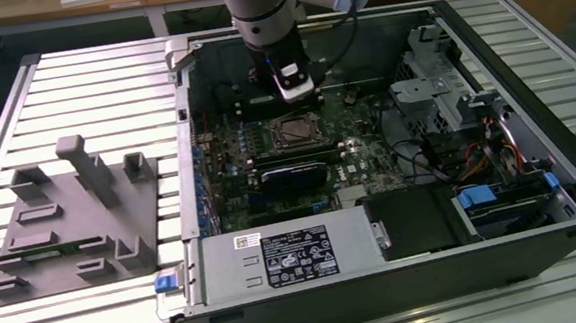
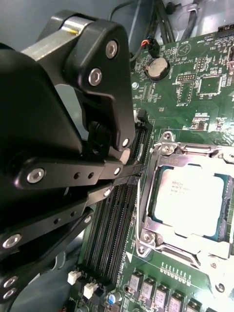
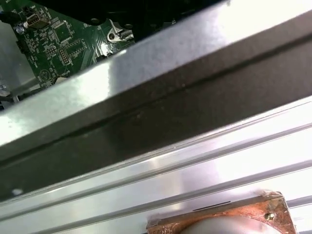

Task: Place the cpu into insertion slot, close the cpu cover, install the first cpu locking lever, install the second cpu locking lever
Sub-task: 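Install the first cpu locking lever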

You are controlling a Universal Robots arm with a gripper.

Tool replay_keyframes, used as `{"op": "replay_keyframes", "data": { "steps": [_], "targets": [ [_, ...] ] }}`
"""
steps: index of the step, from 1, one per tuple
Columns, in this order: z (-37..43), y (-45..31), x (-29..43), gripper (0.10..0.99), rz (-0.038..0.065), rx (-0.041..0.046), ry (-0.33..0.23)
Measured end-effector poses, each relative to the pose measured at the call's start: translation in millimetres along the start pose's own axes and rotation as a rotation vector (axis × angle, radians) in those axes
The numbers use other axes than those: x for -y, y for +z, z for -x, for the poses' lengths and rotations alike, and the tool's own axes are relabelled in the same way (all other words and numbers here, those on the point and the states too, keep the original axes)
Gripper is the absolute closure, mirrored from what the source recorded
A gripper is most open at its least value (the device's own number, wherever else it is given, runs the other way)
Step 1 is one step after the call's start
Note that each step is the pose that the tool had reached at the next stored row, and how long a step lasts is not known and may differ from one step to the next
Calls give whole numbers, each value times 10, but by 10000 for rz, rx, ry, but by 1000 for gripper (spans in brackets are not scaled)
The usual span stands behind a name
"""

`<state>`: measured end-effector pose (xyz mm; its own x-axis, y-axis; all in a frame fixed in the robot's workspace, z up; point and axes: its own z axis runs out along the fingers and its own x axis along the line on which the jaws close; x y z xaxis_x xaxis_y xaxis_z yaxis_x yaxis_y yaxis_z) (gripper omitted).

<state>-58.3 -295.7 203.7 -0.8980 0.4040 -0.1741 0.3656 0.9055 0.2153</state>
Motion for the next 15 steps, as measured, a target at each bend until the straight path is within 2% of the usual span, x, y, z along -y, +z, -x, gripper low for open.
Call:
{"op": "replay_keyframes", "data": {
  "steps": [15],
  "targets": [
    [-15,27,3,980,12,36,11]
  ]
}}
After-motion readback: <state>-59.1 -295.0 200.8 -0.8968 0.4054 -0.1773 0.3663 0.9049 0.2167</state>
